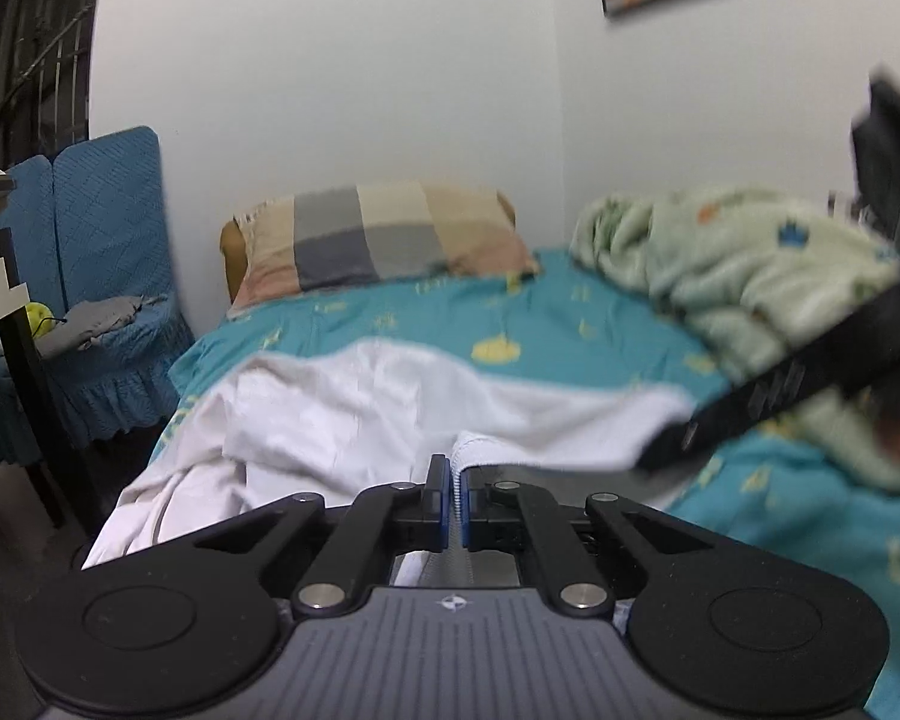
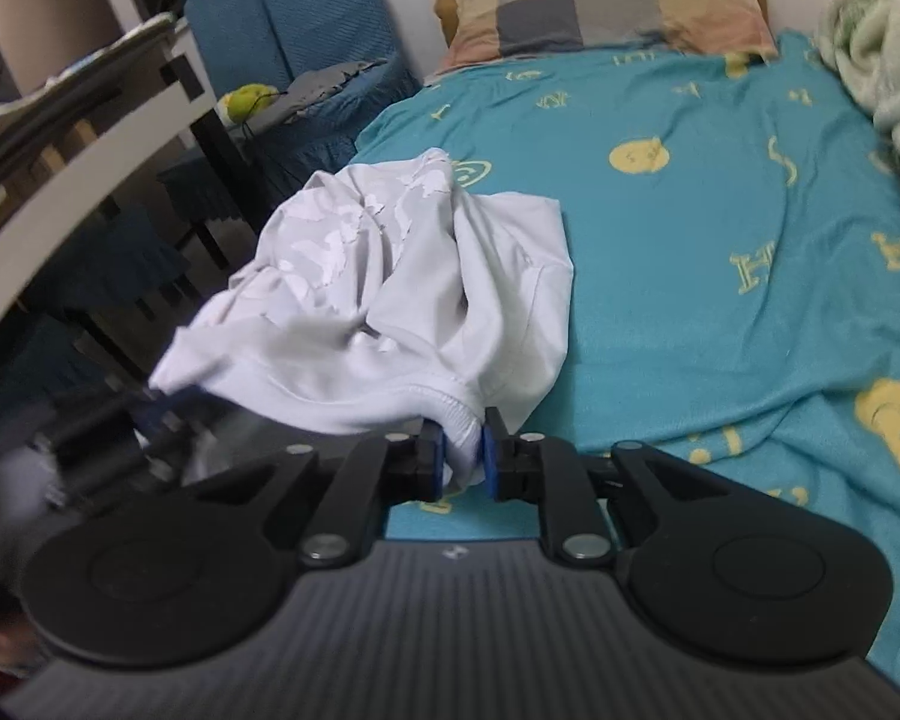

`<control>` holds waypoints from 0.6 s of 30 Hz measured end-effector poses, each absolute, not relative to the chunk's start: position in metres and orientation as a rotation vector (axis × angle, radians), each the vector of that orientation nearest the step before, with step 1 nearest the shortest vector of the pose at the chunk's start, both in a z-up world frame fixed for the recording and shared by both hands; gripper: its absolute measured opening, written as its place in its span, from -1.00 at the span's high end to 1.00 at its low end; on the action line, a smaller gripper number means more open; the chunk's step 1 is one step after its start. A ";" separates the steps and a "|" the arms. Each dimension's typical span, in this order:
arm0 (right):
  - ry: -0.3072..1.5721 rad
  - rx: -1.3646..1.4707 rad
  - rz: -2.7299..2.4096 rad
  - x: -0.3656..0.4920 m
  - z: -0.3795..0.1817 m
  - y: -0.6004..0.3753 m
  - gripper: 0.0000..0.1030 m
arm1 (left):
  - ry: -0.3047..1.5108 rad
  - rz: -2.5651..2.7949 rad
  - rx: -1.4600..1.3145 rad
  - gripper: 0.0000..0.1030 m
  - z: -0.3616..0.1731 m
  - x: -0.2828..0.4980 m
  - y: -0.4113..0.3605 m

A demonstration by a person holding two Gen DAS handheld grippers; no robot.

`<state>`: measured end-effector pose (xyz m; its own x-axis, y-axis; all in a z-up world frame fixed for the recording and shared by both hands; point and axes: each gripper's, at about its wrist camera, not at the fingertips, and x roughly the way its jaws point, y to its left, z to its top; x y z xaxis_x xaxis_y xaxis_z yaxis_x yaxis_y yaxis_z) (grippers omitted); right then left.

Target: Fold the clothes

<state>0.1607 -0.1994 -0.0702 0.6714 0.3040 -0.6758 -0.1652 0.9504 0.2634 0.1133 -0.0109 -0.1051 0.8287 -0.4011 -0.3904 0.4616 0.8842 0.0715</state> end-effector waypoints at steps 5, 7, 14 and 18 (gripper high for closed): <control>0.741 -0.047 0.250 0.159 -0.073 -0.163 0.27 | 0.331 -0.464 0.096 0.93 -0.086 0.106 -0.003; 0.678 -0.121 0.239 0.156 -0.073 -0.149 0.23 | 0.319 -0.460 0.074 0.93 -0.082 0.104 0.001; 0.548 -0.288 0.278 0.145 -0.070 -0.124 0.13 | 0.275 -0.432 -0.024 0.93 -0.063 0.102 0.025; 0.462 -0.378 0.293 0.131 -0.065 -0.114 -0.24 | 0.253 -0.423 -0.081 0.93 -0.052 0.102 0.037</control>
